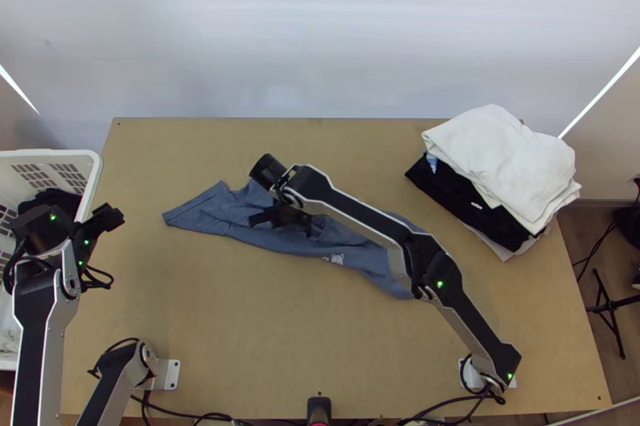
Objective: Fold the t-shirt
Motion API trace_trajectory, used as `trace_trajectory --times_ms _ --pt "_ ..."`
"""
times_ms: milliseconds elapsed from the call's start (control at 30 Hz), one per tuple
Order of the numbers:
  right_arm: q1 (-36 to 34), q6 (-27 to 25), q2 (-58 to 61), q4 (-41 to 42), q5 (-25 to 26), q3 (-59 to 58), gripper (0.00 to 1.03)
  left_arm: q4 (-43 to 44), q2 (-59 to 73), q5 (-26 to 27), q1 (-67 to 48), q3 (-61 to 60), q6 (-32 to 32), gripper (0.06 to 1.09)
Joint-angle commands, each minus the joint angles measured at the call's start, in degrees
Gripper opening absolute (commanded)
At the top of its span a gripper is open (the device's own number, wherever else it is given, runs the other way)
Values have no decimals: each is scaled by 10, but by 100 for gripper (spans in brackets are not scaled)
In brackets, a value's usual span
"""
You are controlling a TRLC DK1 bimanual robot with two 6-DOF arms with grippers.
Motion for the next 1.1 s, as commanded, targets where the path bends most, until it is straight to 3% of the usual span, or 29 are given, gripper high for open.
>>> trace_trajectory --times_ms 0,200,367,433,500,567,600,667,833,933,1000,1067 --pt "-29 -2 -66 -69 51 -49 3 1 3 9 6 9 0 104" --pt "-69 16 -180 -70 94 -206 3 5 7 15 6 10 0 104" --pt "-91 16 -214 -70 165 -299 3 10 17 24 3 15 -2 104" --pt "-87 10 -220 -63 216 -309 5 14 21 25 3 17 -2 104" --pt "-71 -12 -228 -41 272 -314 28 16 23 24 1 18 -2 104" --pt "-52 -52 -243 -8 288 -316 54 16 25 24 1 20 -2 104" --pt "-42 -77 -252 14 288 -318 62 16 25 25 1 21 -1 104" --pt "-21 -136 -266 59 292 -320 66 16 25 24 1 21 -1 104" --pt "22 -312 -314 184 299 -335 66 15 25 24 2 24 0 104" --pt "45 -458 -362 310 290 -401 63 15 25 24 4 24 0 104" --pt "50 -546 -392 412 233 -457 38 15 25 24 4 22 0 104" --pt "49 -601 -417 511 170 -510 9 15 25 25 5 22 -2 104"
